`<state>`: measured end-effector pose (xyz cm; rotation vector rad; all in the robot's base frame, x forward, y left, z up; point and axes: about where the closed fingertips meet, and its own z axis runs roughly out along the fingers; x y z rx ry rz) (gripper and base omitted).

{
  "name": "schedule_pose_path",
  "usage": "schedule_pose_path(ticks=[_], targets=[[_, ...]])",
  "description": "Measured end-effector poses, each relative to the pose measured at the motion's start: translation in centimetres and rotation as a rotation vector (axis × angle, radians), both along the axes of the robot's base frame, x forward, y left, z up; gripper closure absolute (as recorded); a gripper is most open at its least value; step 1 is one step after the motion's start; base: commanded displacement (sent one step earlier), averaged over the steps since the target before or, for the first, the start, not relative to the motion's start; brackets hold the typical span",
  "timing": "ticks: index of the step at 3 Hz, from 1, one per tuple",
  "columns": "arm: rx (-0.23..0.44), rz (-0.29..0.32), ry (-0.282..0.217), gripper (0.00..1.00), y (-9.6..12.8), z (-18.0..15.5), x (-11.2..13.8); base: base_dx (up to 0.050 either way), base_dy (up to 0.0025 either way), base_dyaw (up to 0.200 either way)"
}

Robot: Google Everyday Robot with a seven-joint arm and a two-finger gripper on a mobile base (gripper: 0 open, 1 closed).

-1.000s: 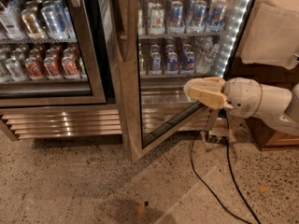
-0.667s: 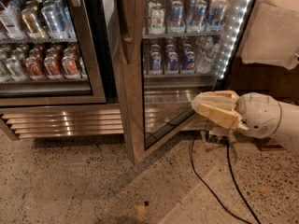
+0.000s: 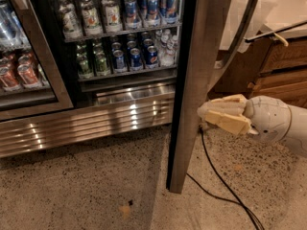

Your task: Open right fridge door

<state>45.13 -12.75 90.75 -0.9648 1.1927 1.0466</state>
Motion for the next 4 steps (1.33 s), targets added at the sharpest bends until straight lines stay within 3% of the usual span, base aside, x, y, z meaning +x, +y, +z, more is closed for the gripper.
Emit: schedule_pose_path(ticks=[1, 2, 3, 4], targets=[[0.000, 0.000, 0.000, 1.00, 0.0, 0.0, 0.0, 0.000, -0.00018, -0.196], [0.000, 0.000, 0.000, 1.00, 0.0, 0.0, 0.0, 0.000, 0.00000, 0.000], [0.014, 0.012, 0.015, 1.00, 0.5, -1.1, -2.4, 0.000, 0.00000, 0.000], [0.011, 0.033, -0.005, 1.00, 1.1, -2.5, -7.9, 0.000, 0.00000, 0.000]])
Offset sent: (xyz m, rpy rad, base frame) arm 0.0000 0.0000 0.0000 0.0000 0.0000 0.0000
